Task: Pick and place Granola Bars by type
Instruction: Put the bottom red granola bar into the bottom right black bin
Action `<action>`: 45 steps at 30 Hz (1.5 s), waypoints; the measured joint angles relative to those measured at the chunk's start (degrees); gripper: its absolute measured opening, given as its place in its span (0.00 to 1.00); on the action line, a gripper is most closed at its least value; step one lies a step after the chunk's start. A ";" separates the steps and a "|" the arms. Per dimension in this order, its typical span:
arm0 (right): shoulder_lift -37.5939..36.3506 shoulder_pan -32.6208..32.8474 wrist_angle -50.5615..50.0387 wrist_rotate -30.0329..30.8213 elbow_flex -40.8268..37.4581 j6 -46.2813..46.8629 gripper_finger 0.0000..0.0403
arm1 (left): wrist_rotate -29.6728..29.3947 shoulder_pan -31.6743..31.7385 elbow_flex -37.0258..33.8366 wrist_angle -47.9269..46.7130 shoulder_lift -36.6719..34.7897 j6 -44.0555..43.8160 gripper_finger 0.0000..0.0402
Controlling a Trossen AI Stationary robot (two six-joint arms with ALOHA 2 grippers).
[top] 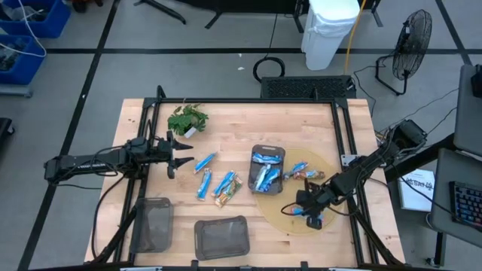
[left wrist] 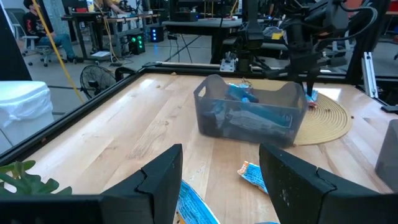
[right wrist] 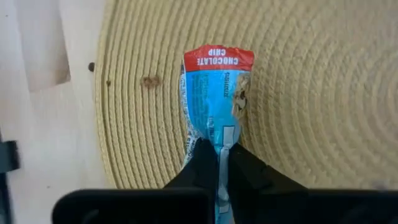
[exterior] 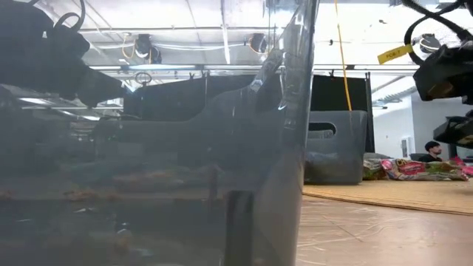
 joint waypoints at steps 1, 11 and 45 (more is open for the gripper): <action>-0.46 0.02 0.42 1.21 -0.07 -1.07 0.02 | 0.00 0.00 -0.01 0.00 0.00 0.00 0.54; -11.41 -0.24 2.21 11.76 -0.13 -14.45 0.01 | -0.02 0.00 -0.01 -0.02 0.02 0.00 0.54; -7.87 -14.21 50.02 2.97 0.00 -64.79 0.00 | 0.01 -0.02 0.01 4.04 0.02 -0.50 0.54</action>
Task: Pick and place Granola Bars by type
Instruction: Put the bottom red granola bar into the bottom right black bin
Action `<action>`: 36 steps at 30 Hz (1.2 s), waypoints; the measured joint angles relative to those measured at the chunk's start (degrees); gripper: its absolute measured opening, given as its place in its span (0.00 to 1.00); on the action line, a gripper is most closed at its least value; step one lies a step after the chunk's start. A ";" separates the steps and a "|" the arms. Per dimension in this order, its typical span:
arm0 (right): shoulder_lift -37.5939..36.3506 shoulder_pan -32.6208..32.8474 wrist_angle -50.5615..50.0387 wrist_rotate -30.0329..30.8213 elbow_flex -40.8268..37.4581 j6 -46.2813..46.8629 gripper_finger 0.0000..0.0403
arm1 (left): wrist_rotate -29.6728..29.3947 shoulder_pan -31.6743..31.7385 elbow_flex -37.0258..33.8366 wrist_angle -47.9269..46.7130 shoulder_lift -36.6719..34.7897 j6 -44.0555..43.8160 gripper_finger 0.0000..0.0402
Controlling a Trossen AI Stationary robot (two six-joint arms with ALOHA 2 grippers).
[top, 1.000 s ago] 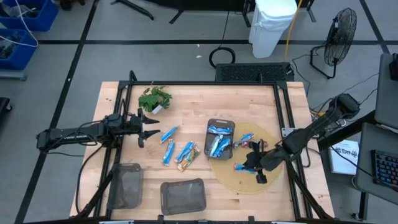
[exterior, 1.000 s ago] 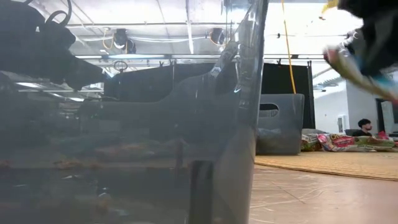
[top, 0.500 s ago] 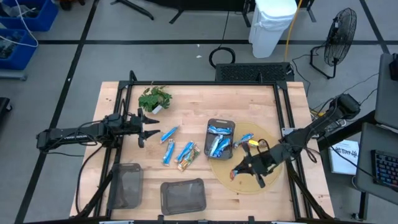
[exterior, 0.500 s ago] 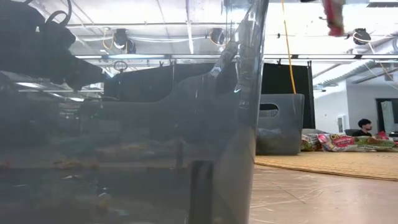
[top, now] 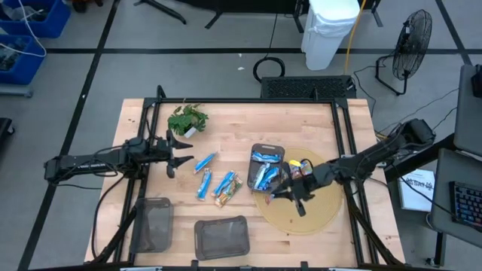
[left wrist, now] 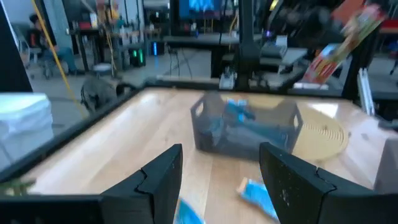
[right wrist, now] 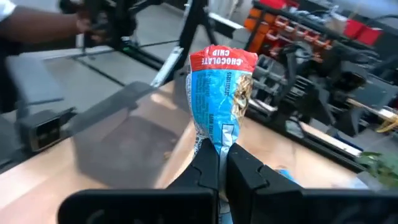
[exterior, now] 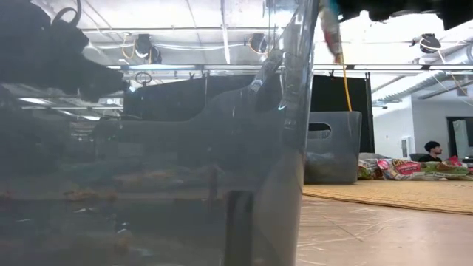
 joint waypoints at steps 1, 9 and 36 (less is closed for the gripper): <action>0.35 -1.18 1.06 -1.41 0.00 0.14 0.00 | -0.01 0.00 -0.01 1.16 -0.01 -0.02 0.54; 4.40 -11.19 8.52 -12.58 0.07 3.71 0.00 | -1.19 0.02 -0.02 8.31 -0.02 -5.22 0.54; 21.72 -26.46 18.52 -18.56 12.31 -0.80 0.01 | -9.97 -6.45 15.46 32.88 41.93 4.01 0.54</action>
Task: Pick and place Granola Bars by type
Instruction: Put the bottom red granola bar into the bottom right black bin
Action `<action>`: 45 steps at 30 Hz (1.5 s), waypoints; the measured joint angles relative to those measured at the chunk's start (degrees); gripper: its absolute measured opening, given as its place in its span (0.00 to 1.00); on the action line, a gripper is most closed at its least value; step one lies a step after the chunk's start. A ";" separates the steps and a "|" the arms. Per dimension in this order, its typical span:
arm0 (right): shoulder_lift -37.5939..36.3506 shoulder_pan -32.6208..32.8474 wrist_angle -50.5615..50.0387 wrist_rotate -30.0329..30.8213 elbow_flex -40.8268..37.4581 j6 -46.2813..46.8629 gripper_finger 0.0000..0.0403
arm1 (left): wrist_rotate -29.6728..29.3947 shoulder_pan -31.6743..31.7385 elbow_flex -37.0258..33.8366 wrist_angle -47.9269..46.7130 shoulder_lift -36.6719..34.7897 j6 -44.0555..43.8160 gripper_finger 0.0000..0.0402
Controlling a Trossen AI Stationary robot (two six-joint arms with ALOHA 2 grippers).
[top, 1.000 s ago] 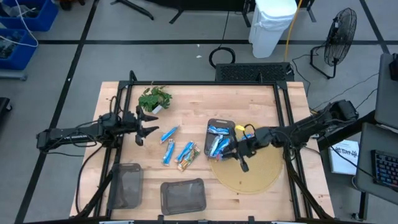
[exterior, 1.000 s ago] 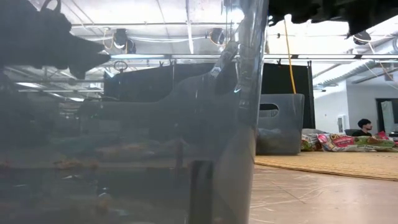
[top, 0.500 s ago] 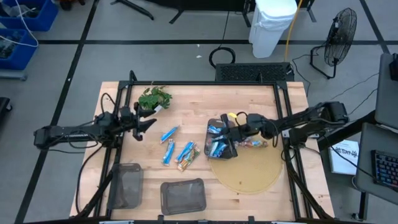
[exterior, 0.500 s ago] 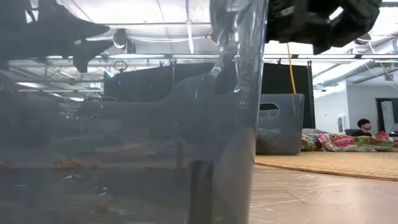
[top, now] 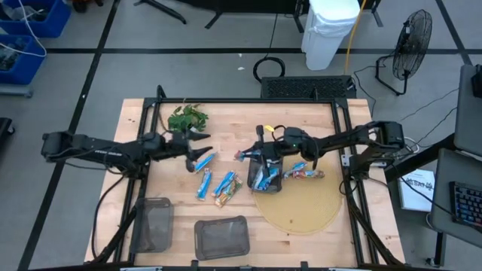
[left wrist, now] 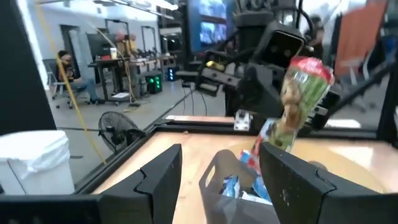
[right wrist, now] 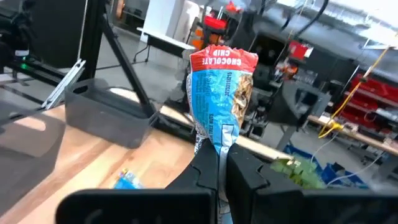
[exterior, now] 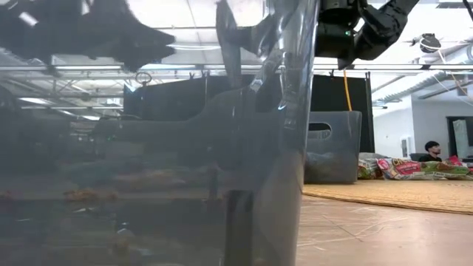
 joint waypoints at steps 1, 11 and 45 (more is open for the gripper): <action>0.29 -0.02 -0.24 0.16 0.00 0.36 0.01 | 0.22 -0.41 1.35 0.05 1.96 1.05 0.54; 0.57 -1.75 -0.33 1.80 0.00 0.97 0.01 | 5.91 -4.01 10.13 1.50 12.17 8.30 0.54; 0.57 -1.91 -0.17 1.85 -0.04 1.72 0.01 | -2.58 -2.87 19.97 1.83 23.33 1.29 0.54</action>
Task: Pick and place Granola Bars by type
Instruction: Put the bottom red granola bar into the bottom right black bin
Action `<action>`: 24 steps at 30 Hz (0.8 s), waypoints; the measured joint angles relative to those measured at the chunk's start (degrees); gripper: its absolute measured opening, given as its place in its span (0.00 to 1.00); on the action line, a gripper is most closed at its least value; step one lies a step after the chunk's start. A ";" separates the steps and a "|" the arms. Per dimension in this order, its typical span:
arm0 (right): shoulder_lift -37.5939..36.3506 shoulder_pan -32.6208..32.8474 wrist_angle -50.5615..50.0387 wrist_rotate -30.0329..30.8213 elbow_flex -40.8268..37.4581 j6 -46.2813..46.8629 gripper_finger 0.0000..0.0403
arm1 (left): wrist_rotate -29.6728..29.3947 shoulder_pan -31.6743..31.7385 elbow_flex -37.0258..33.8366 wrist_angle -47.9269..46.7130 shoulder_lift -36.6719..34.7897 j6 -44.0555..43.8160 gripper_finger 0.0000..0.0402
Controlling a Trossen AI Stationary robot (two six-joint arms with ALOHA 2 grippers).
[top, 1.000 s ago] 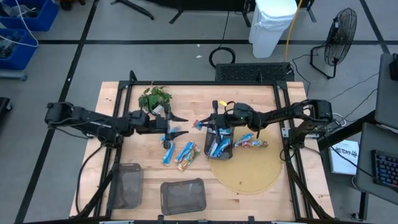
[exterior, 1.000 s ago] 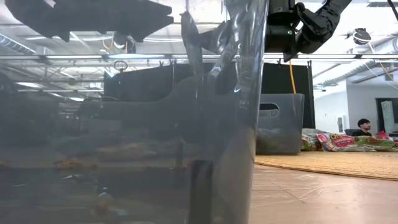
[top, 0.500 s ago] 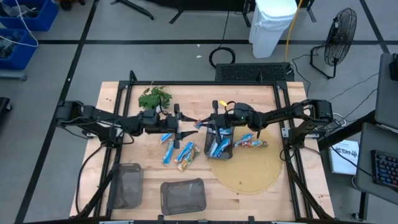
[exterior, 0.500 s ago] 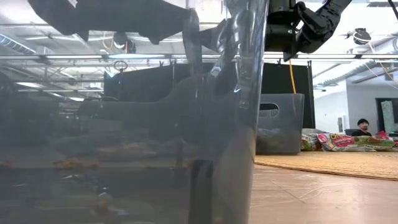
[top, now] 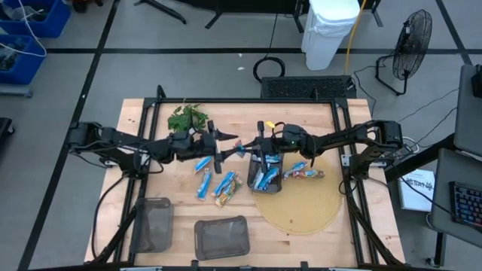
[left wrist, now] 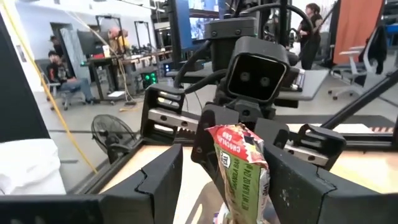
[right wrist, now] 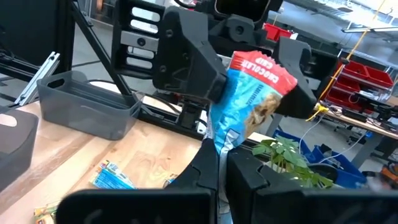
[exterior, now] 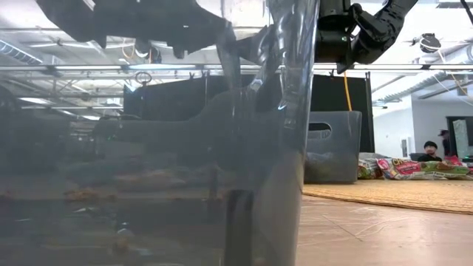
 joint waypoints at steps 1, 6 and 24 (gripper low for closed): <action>0.00 0.00 0.00 0.00 0.00 0.02 0.01 | 0.15 0.17 0.00 -0.12 0.00 -0.60 0.54; 0.00 0.01 0.02 -0.13 -0.02 -0.01 0.01 | 1.08 0.34 0.00 -0.33 0.00 -0.60 0.54; 0.00 0.07 0.26 -0.18 -0.02 0.03 0.01 | 8.29 0.32 -0.02 -0.97 0.00 2.42 0.06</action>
